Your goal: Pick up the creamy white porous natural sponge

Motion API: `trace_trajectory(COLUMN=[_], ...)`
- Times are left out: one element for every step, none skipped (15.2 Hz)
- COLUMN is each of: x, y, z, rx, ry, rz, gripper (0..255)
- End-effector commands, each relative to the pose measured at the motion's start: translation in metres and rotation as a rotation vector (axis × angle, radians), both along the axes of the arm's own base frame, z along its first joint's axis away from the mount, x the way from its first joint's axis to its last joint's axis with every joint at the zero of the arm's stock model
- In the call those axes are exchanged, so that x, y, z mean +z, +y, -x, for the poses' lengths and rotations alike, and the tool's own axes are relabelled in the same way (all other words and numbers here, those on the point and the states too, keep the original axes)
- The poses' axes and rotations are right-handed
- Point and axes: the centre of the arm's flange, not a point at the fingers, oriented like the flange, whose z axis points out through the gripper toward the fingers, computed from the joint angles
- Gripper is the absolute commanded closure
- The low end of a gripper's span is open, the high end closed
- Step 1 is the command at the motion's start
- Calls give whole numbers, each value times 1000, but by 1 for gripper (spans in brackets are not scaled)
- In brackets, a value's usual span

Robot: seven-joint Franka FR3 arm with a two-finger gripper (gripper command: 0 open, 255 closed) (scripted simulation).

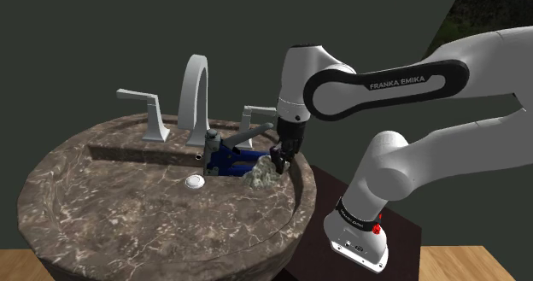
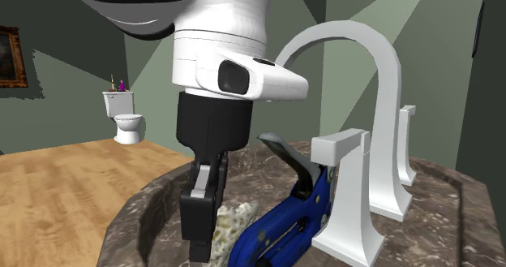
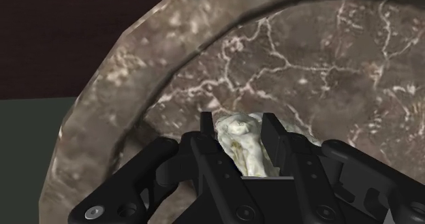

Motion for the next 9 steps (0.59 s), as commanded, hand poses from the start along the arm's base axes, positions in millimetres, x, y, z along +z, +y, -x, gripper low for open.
trace_trajectory(x=[9,14,20,25,30,36,41,46,51], y=[0,0,0,0,0,0,0,0,0], z=[0,0,0,0,0,0,0,0,0], rx=[0,0,0,0,0,0,0,0,0], ry=[0,0,0,0,0,0,0,0,0], rz=[0,0,0,0,0,0,0,0,0], gripper=[255,255,255,255,255,255,255,255,255])
